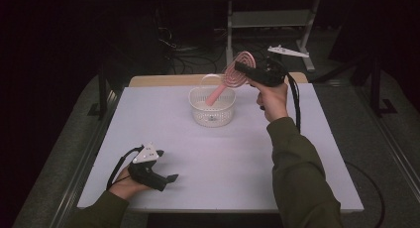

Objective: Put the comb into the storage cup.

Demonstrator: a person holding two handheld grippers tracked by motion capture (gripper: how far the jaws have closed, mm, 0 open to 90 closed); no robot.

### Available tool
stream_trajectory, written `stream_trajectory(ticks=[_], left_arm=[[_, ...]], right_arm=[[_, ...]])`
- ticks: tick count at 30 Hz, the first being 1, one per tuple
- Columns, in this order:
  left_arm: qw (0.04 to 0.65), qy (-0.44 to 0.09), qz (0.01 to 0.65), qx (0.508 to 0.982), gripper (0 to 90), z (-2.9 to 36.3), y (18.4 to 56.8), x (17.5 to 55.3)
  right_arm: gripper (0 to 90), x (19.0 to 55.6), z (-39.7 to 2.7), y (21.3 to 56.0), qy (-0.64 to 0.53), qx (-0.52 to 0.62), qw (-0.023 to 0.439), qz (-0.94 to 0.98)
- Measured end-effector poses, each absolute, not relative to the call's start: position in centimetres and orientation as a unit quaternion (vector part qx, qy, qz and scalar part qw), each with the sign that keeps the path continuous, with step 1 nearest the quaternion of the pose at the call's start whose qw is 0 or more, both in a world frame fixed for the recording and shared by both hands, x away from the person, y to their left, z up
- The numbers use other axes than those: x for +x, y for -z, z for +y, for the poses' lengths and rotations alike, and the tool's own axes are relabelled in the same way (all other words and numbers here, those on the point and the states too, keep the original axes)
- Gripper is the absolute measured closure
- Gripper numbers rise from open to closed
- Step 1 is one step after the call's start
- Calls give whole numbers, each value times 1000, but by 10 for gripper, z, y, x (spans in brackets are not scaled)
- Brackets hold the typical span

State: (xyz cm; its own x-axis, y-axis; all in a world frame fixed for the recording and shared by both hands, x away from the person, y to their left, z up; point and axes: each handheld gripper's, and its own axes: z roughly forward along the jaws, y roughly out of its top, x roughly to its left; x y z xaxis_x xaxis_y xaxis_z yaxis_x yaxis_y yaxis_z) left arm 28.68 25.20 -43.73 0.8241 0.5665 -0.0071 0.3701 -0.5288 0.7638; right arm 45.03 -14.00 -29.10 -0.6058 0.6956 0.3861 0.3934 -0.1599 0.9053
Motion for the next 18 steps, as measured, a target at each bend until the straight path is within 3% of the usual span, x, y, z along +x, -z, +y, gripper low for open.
stream_trajectory(ticks=[18], left_arm=[[404,-119,270,866,0,252,438,287]], right_arm=[[626,460,-120,318,-619,442,107,640]])
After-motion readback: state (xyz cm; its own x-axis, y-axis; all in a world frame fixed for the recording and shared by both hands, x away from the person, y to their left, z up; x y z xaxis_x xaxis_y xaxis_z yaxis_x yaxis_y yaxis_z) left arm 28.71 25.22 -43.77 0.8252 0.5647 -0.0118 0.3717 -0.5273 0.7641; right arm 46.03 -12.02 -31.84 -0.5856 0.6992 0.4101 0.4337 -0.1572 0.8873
